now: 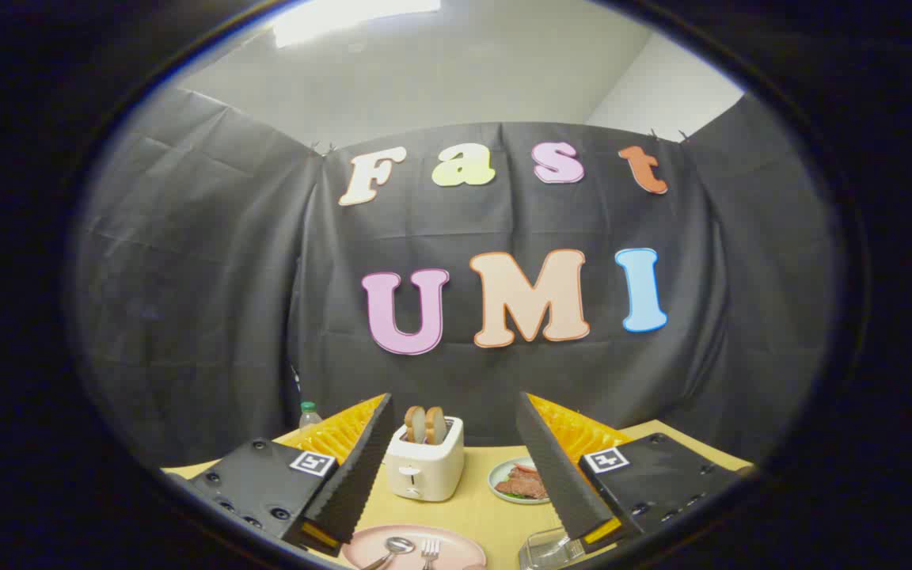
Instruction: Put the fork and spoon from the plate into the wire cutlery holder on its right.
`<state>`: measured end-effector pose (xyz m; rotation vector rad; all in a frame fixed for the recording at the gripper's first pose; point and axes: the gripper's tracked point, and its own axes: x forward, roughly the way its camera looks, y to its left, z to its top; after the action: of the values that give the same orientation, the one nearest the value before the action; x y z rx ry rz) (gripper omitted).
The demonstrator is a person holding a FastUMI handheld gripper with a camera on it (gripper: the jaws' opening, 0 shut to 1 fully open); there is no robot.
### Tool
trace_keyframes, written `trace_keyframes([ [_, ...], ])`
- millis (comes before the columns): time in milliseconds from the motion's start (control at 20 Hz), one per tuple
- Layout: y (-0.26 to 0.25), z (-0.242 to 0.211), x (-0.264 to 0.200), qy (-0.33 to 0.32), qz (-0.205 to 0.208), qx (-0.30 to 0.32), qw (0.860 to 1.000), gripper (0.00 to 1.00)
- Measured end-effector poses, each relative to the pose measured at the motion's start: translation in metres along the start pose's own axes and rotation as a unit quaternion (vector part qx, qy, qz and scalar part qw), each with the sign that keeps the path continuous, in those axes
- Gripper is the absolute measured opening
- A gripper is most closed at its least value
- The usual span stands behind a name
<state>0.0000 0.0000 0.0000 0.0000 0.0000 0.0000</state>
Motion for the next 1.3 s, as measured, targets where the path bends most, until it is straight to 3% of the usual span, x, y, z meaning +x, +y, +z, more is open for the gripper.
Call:
trace_keyframes([
  [950, 0.016, 0.004, -0.001, 0.0, 0.019, 0.001, 1.0, 0.99],
  [1300, 0.014, -0.024, 0.001, 0.037, 0.022, 0.004, 0.999, 0.99],
])
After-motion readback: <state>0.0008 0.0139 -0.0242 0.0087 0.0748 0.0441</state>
